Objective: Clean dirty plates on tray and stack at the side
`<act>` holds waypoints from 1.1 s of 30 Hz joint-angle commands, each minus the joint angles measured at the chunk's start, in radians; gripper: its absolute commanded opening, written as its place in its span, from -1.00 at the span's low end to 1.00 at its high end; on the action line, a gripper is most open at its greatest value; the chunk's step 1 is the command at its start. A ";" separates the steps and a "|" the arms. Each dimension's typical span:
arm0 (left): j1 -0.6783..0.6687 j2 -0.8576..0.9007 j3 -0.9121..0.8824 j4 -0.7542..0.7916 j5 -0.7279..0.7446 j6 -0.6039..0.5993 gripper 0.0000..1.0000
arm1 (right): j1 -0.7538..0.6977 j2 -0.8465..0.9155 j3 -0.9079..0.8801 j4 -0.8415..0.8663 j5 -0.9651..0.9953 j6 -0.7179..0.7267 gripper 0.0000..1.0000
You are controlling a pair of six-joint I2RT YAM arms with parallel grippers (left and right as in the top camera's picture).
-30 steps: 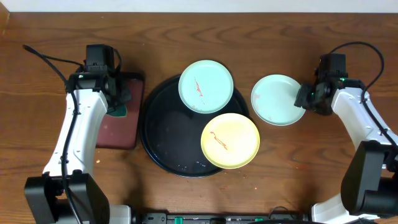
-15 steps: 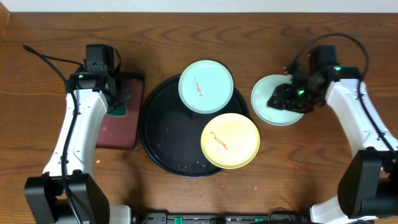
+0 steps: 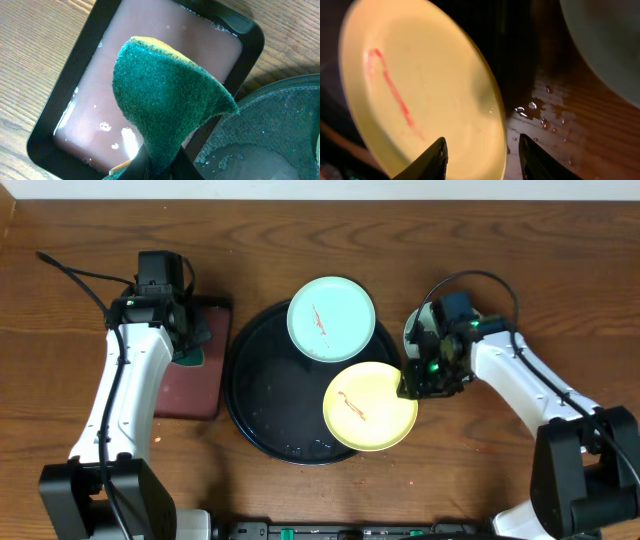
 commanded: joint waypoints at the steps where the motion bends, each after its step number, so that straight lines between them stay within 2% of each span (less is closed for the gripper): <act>1: 0.003 0.006 -0.003 0.000 -0.012 -0.006 -0.85 | 0.018 -0.013 -0.025 0.009 0.062 0.046 -0.19; 7: 0.003 0.006 -0.003 0.000 -0.012 -0.006 -0.85 | 0.019 -0.013 -0.026 0.011 0.047 0.069 -0.97; 15: 0.002 0.006 -0.003 0.000 -0.010 -0.021 -0.85 | 0.043 -0.018 -0.015 0.041 -0.171 0.086 -0.97; 20: 0.002 0.007 -0.005 0.001 0.071 -0.040 -0.84 | 0.145 -0.018 -0.015 0.138 -0.108 0.228 -0.97; 24: 0.002 0.007 -0.007 0.001 0.071 -0.039 -0.85 | 0.263 -0.018 -0.015 0.224 0.055 0.372 -0.97; 33: 0.002 0.007 -0.007 0.001 0.071 -0.040 -0.85 | 0.401 -0.014 0.048 0.248 0.259 0.397 -0.97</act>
